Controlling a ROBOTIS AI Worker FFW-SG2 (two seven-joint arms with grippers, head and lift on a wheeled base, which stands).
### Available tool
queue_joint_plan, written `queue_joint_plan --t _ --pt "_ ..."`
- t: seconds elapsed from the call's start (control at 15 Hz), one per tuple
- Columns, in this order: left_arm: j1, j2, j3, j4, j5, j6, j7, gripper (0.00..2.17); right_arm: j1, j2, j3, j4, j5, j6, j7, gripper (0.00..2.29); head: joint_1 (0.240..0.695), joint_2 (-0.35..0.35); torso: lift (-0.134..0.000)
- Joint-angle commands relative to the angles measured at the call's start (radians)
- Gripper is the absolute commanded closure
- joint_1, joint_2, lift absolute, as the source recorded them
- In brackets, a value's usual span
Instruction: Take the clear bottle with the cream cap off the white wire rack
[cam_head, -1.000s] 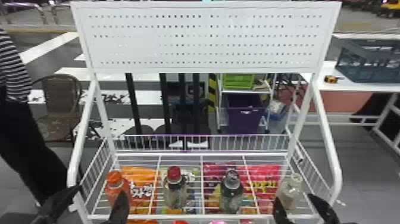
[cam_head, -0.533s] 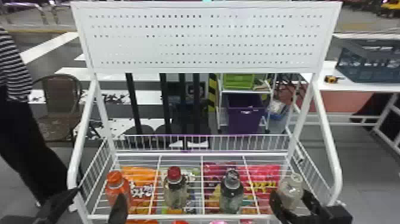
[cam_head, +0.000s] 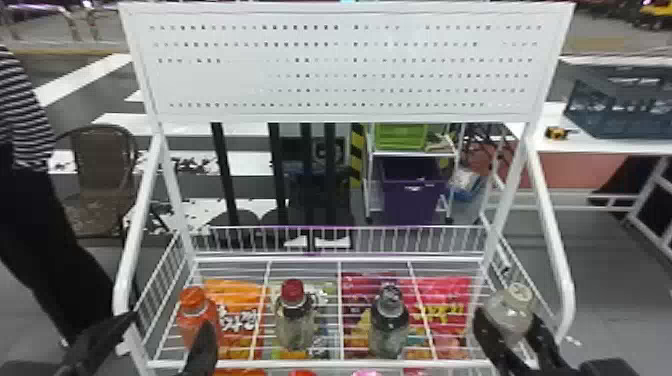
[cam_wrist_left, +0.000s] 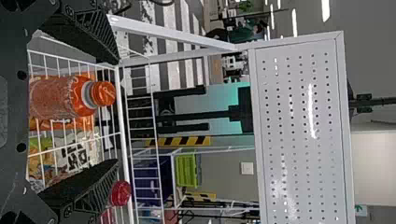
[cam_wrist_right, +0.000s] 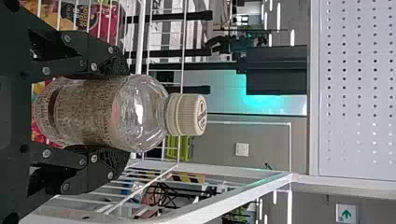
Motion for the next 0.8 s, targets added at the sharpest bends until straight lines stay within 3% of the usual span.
queue_joint_plan --t 0.0,0.33,0.73 --pt "0.004 0.001 0.004 -0.002 0.000 -0.010 0.000 0.14 0.101 -0.002 -0.004 -0.173 0.010 0.083 0.000 1.78 0.499 0.000 0.000" --pt "0.006 -0.002 0.004 0.001 0.003 -0.038 -0.005 0.14 0.290 -0.004 -0.047 -0.403 0.001 0.129 0.037 1.78 0.499 0.000 0.000" --pt "-0.001 -0.002 0.006 0.007 0.009 -0.044 -0.006 0.14 0.452 0.010 -0.103 -0.506 -0.071 0.030 0.079 1.78 0.499 0.000 0.000"
